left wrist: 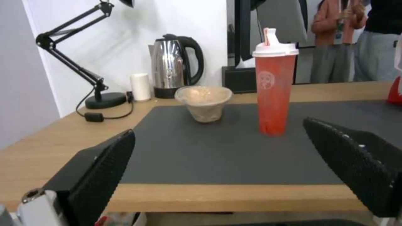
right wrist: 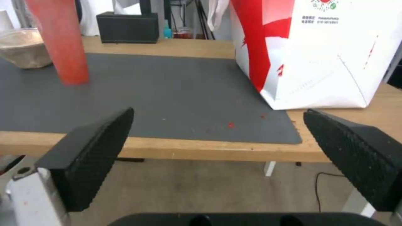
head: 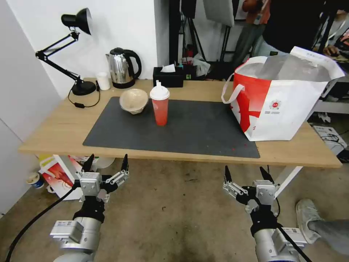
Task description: Pick up the trash from the table and place it into the takeout bag.
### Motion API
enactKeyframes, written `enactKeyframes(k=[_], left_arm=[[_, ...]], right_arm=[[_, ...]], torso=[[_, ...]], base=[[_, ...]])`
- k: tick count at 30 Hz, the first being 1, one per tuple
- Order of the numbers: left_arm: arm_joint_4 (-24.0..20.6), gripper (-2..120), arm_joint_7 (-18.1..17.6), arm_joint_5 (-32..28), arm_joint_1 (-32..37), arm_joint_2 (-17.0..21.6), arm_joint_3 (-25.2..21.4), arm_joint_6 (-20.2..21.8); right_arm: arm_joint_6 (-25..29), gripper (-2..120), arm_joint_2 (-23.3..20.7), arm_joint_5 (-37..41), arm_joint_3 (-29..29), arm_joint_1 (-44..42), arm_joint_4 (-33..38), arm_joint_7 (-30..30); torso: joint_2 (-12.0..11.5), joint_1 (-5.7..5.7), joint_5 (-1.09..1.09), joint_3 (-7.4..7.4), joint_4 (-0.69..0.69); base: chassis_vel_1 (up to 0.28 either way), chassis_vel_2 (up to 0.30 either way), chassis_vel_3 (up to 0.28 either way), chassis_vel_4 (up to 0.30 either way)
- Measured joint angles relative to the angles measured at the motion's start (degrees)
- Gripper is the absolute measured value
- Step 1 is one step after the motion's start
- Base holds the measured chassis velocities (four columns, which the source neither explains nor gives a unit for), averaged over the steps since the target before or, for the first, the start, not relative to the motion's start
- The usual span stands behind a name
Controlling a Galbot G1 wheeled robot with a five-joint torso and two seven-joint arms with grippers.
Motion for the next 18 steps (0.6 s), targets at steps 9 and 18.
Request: enactKeyframes(k=[9,18], left_arm=[[0.00,100,0.00,0.00,0.19,-0.01,0.04,0.12],[0.00,100,0.00,0.08,0.37,0.02,0.07,0.42]], right_arm=[[-0.11,100,-0.01,0.14,0.10,0.16,0.10,0.14],[-0.11,100,0.08,0.38,0.23,0.44,0.10,0.12]], torso=[[0.00,0.00,0.00,0.00,0.00],[0.00,0.00,0.00,0.00,0.00]], base=[[0.000,0.000,0.000,0.000],[0.000,0.000,0.000,0.000]])
